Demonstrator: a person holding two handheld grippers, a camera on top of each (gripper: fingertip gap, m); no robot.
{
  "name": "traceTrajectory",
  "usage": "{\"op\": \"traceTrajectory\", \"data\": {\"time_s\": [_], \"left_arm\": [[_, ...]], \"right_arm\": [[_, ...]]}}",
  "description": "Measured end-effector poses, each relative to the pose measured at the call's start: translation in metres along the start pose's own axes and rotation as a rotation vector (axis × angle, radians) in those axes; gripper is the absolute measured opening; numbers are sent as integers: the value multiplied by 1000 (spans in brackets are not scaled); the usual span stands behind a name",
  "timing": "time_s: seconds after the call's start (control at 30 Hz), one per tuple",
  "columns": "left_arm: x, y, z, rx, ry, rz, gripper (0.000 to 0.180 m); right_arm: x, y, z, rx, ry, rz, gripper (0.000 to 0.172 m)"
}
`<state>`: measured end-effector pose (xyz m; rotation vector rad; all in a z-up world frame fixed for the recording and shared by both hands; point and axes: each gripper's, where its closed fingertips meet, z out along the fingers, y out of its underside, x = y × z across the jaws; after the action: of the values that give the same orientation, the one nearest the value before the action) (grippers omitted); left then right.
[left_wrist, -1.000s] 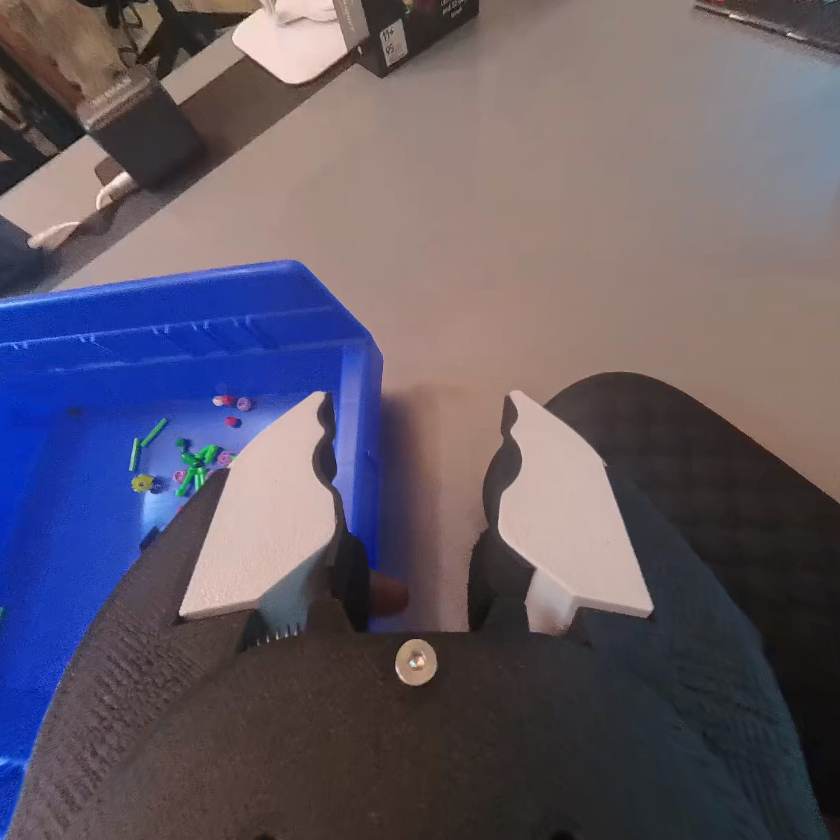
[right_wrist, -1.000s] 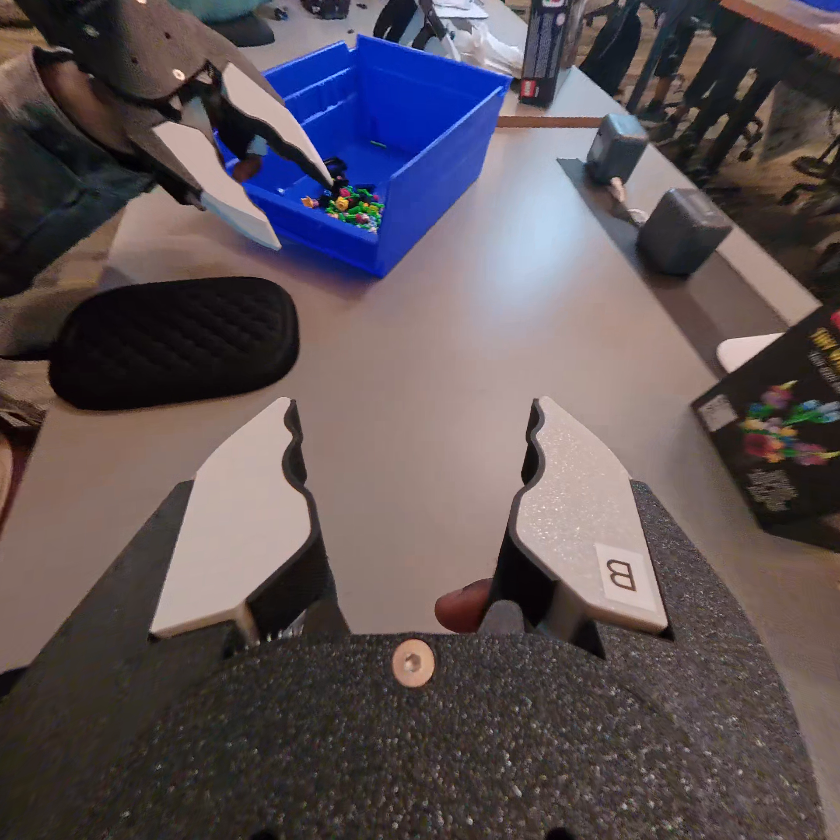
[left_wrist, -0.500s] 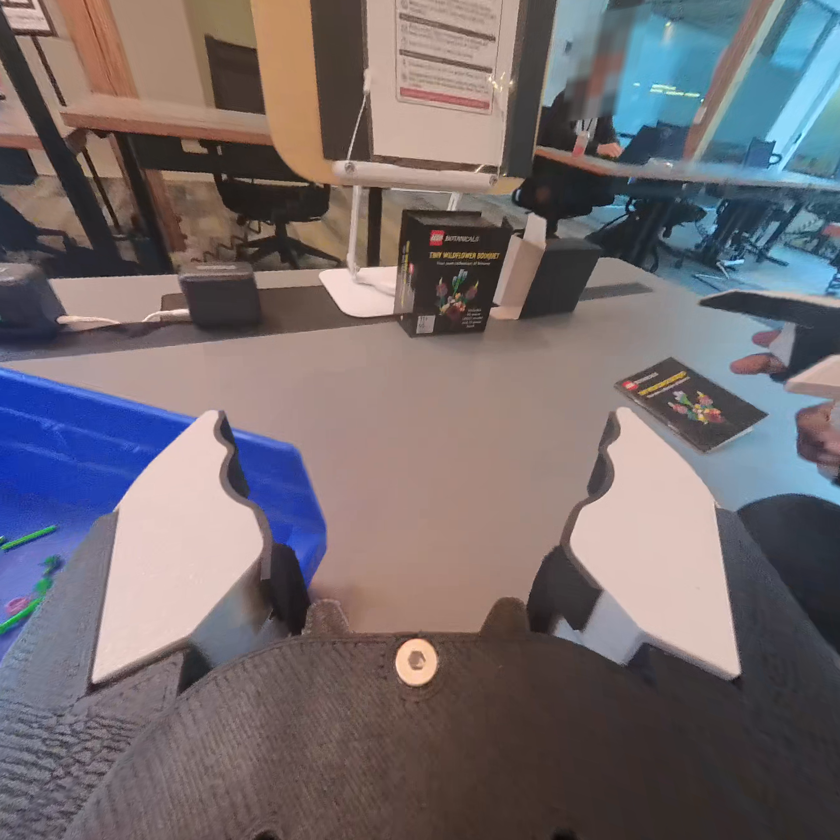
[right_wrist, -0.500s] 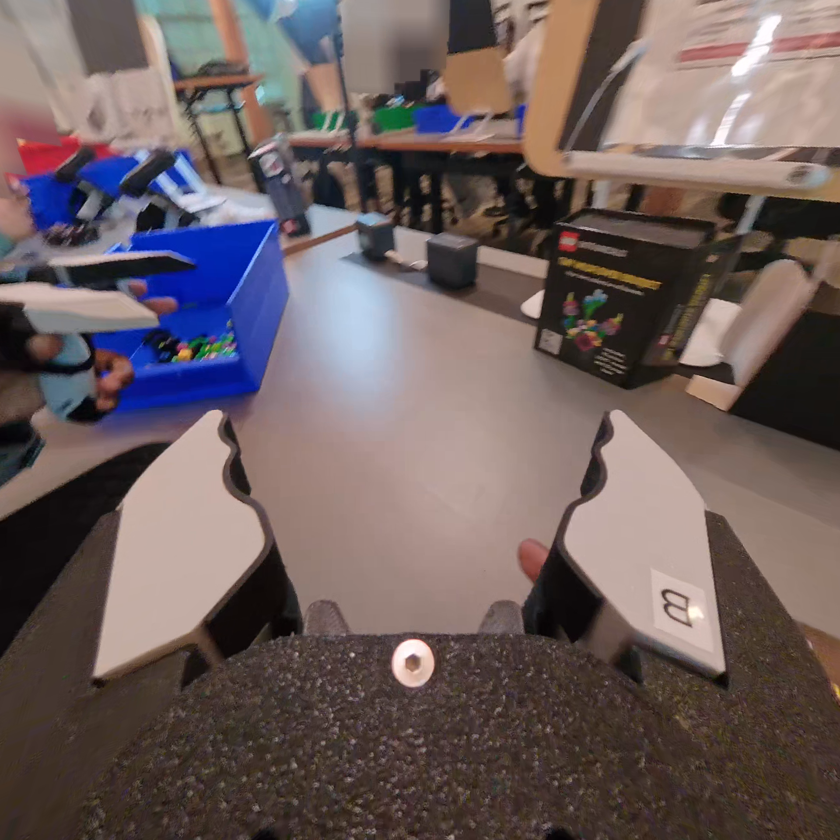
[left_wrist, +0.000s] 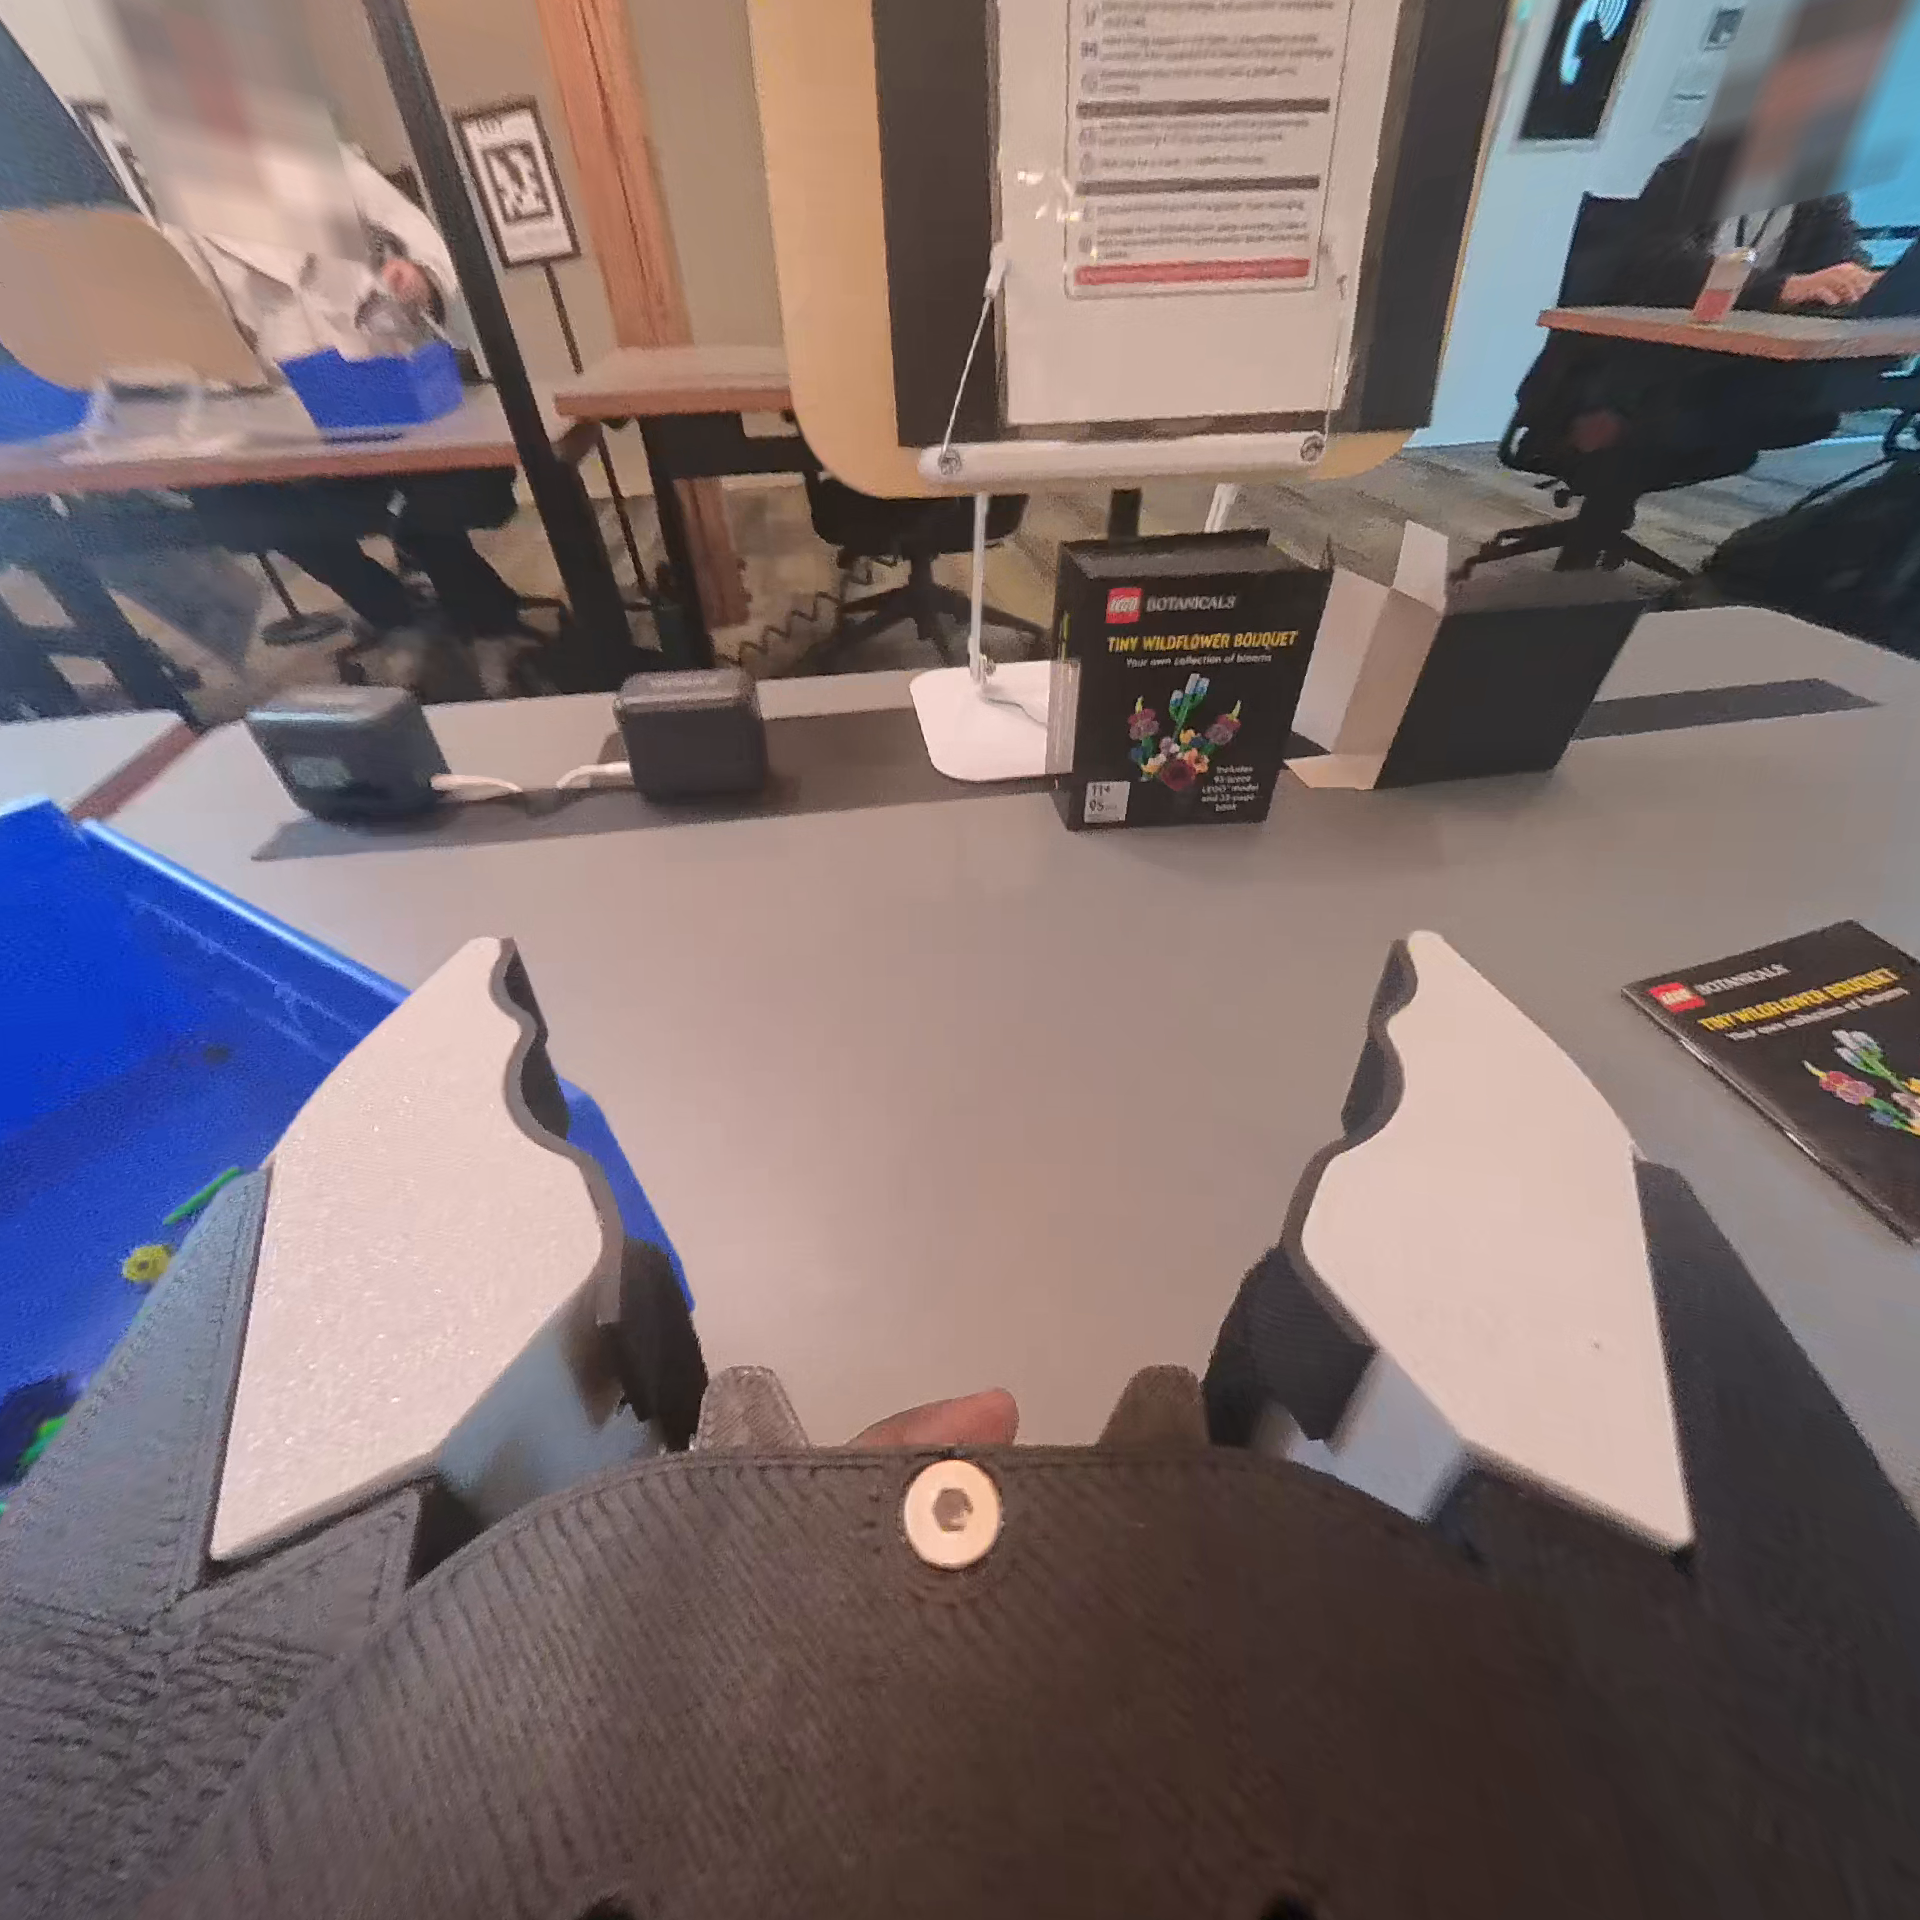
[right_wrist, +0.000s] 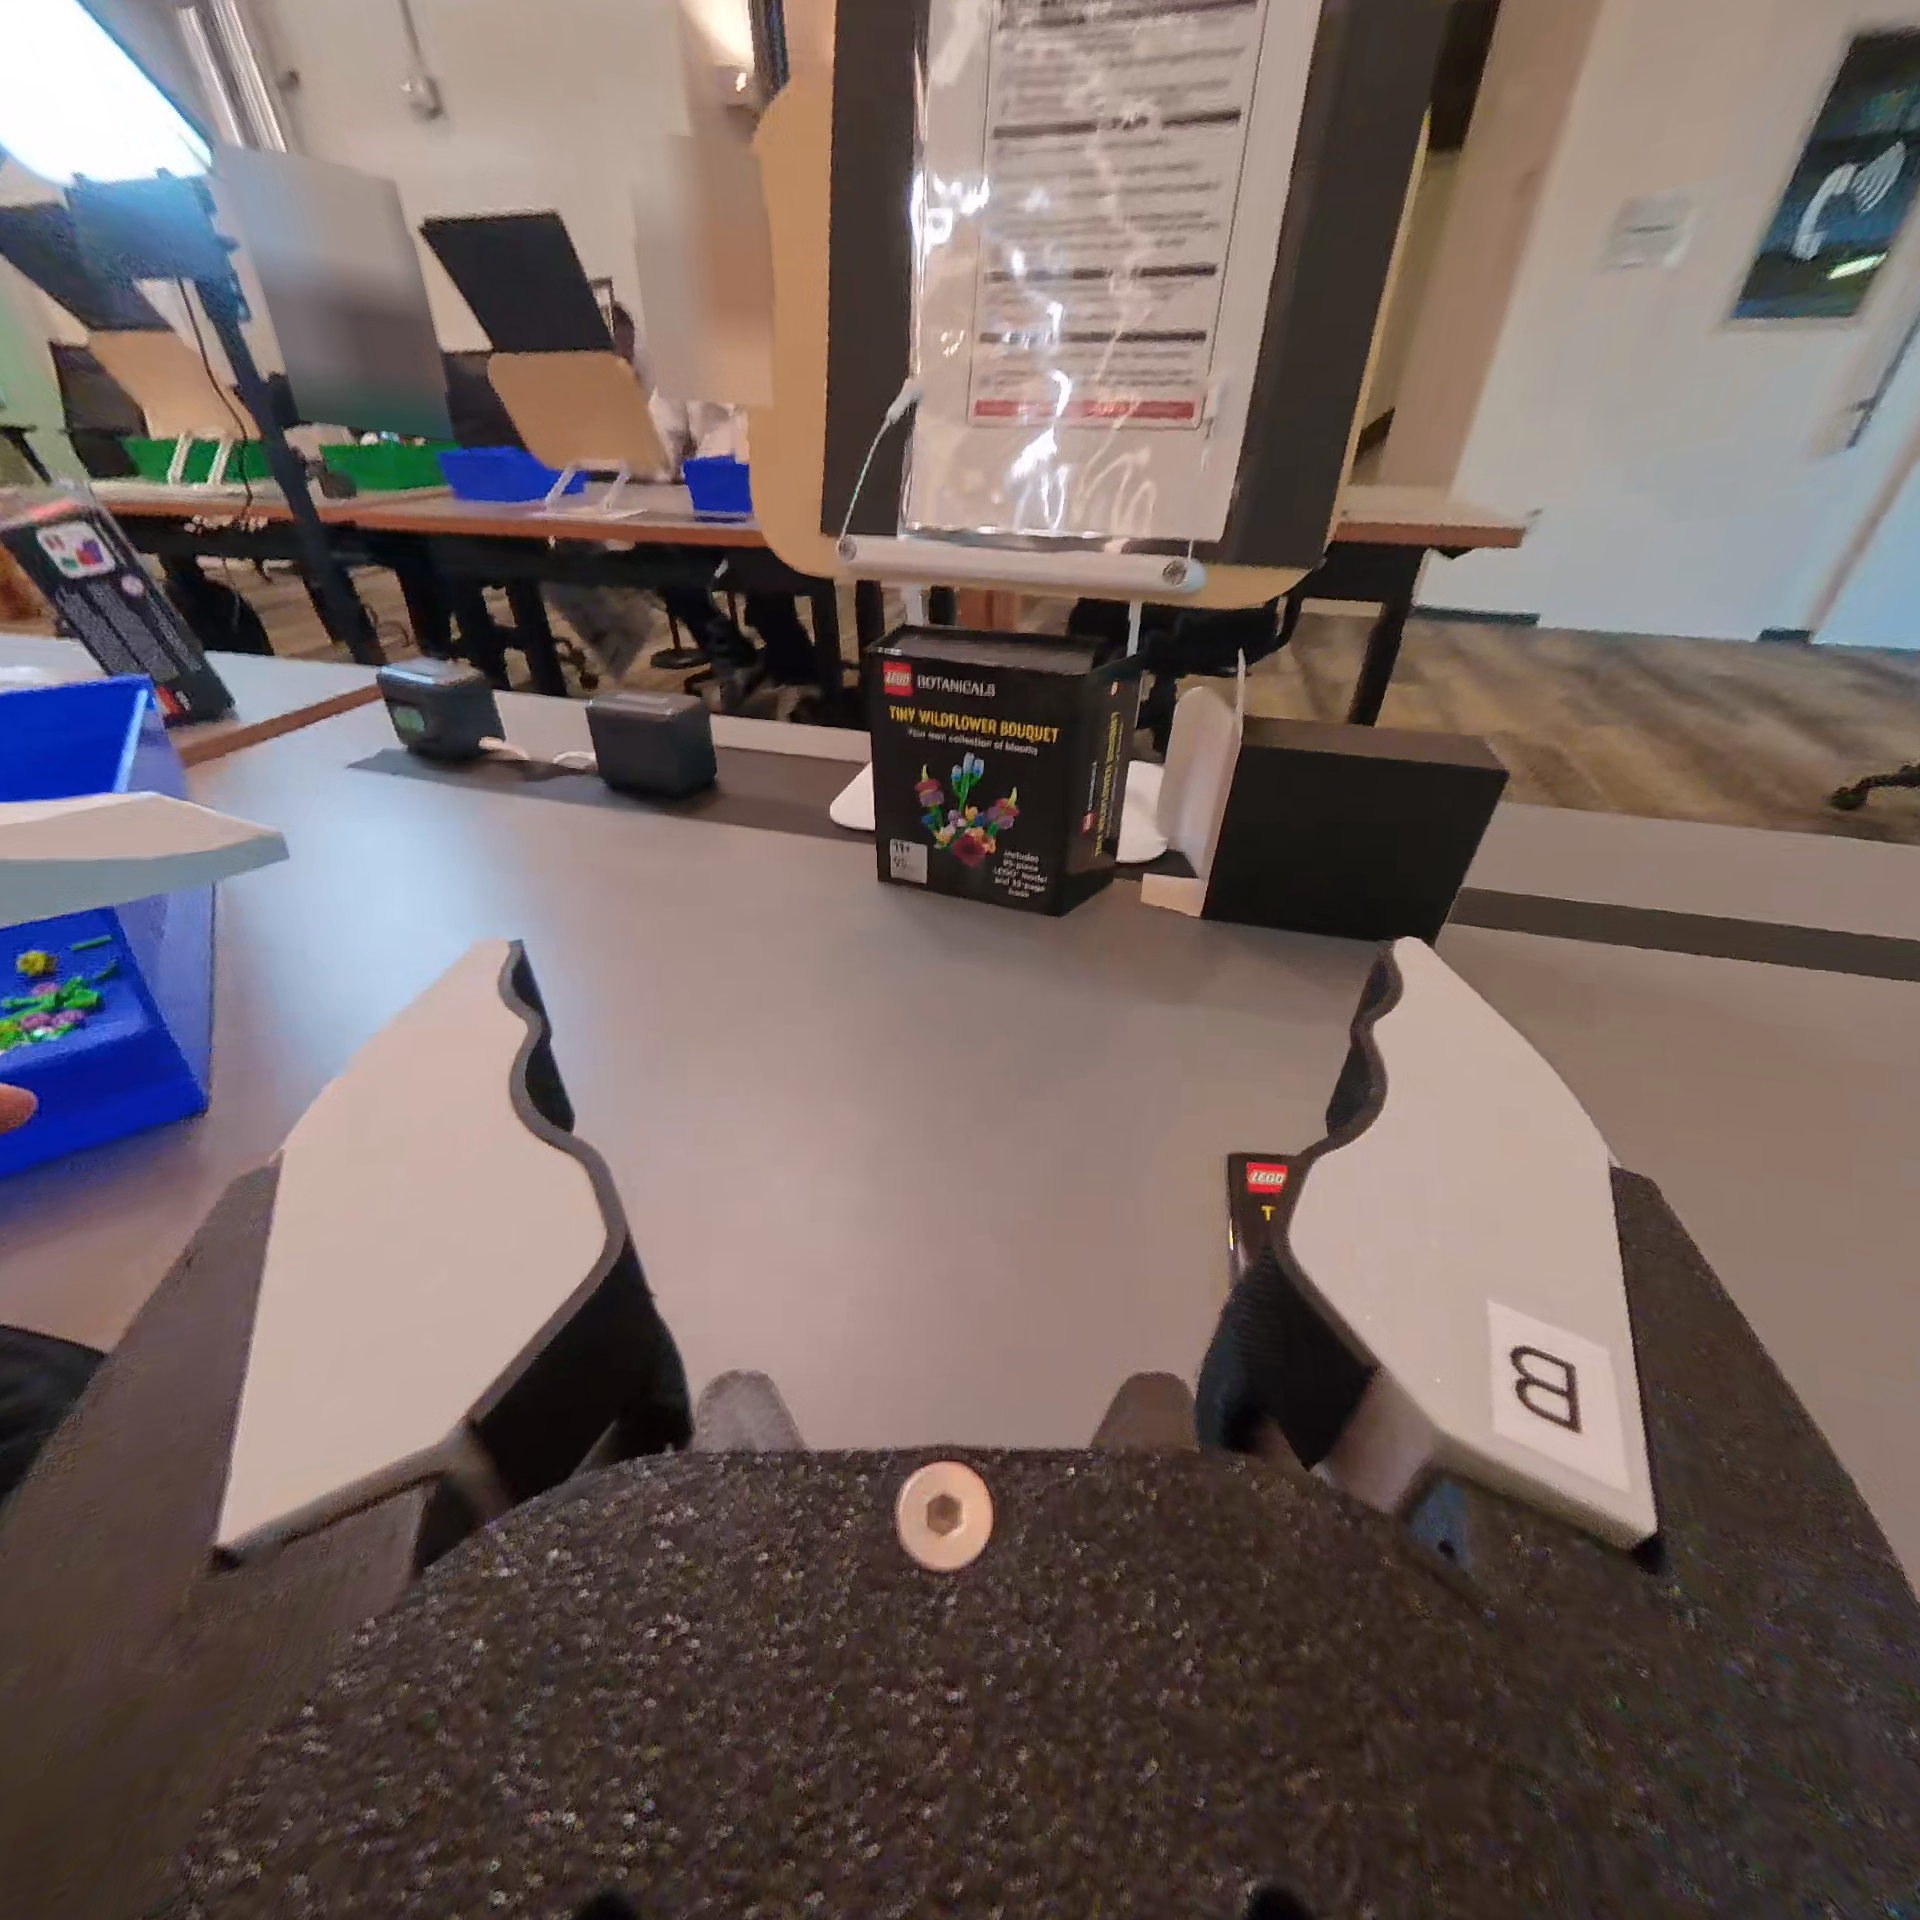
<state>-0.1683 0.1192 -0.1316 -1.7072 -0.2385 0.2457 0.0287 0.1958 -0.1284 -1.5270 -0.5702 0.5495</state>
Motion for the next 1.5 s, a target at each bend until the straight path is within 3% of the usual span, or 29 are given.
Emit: {"op": "traceTrajectory", "data": {"time_s": [0.17,0.23,0.37,0.4,0.43,0.47,0.5,0.7,0.87,0.97,1.13,1.33,1.5], "left_arm": [[16,9,11,-4,29,-21,142],[15,21,15,6,35,-33,126],[13,35,16,-2,60,-75,123],[15,35,15,0,75,-40,108],[25,35,13,1,139,13,55],[33,35,12,6,187,12,0],[39,38,12,-3,209,10,0],[35,65,25,-136,99,155,0],[24,73,29,-191,1,246,0],[20,72,28,-186,-41,305,0],[20,64,25,-149,-105,423,0],[19,59,24,-127,-147,501,0],[22,49,22,-82,-187,650,0]], "right_arm": [[2,7,-3,79,47,-54,121],[3,15,-1,67,46,-39,120],[6,13,-3,87,50,-18,120],[6,16,-2,71,41,-11,118],[2,18,-1,60,13,-14,93],[-7,19,-3,56,-56,-40,30],[-15,19,-4,64,-112,-61,0],[-41,2,-24,109,-165,-182,0],[-157,-34,-87,213,-589,-183,0],[-214,-19,-111,93,-797,-202,0],[-229,13,-102,-27,-783,-307,0],[-222,18,-94,-27,-694,-395,0],[-214,23,-98,-115,-679,-460,0]]}}
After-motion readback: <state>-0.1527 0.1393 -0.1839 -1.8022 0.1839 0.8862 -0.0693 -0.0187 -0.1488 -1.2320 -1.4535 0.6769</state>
